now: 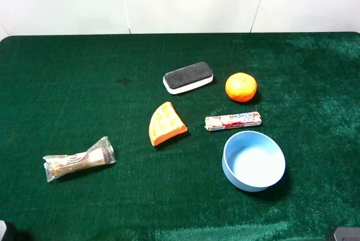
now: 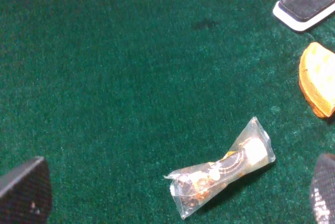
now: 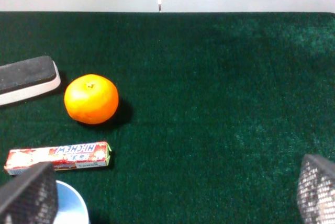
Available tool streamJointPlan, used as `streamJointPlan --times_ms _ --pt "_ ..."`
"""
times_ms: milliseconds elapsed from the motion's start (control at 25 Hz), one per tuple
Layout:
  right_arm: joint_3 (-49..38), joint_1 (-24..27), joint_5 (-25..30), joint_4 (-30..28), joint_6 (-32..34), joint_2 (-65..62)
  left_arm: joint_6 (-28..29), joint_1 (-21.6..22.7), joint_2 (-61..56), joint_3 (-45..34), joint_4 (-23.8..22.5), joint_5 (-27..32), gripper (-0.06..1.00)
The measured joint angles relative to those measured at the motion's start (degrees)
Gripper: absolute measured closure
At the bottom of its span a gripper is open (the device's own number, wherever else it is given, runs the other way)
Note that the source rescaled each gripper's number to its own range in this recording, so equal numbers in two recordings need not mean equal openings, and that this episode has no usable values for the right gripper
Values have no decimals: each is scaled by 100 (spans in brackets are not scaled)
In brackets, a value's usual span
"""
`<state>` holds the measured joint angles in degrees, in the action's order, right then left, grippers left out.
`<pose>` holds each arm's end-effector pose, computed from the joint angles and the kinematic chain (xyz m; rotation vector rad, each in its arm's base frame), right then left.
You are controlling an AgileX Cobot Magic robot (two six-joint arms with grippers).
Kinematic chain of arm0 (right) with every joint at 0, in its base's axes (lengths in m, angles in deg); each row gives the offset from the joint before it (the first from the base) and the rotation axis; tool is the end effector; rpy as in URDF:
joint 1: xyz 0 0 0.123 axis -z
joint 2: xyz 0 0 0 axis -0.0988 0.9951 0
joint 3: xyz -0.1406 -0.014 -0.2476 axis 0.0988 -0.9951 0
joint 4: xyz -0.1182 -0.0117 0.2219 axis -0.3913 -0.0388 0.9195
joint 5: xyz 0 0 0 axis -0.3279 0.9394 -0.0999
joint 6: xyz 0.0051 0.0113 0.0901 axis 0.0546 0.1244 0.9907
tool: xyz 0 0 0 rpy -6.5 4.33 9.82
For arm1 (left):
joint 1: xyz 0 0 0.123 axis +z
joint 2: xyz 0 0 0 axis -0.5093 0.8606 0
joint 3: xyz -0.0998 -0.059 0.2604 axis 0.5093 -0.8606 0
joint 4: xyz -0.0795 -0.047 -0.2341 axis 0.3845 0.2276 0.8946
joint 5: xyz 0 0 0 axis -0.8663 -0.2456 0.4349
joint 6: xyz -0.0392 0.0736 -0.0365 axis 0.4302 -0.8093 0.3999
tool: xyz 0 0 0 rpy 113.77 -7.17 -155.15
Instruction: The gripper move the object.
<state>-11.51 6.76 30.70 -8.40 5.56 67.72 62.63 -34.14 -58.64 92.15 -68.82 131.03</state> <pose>-0.0043 0.0086 0.2805 -0.0421 1.9952 0.0809 -0.0076 -0.0104 0.2785 0.1911 2.0207 -0.1277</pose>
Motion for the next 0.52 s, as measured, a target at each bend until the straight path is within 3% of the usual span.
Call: streamJointPlan --times_ms 520 --pt "0 0 0 0 0 0 -1 0 0 0 0 0 -6"
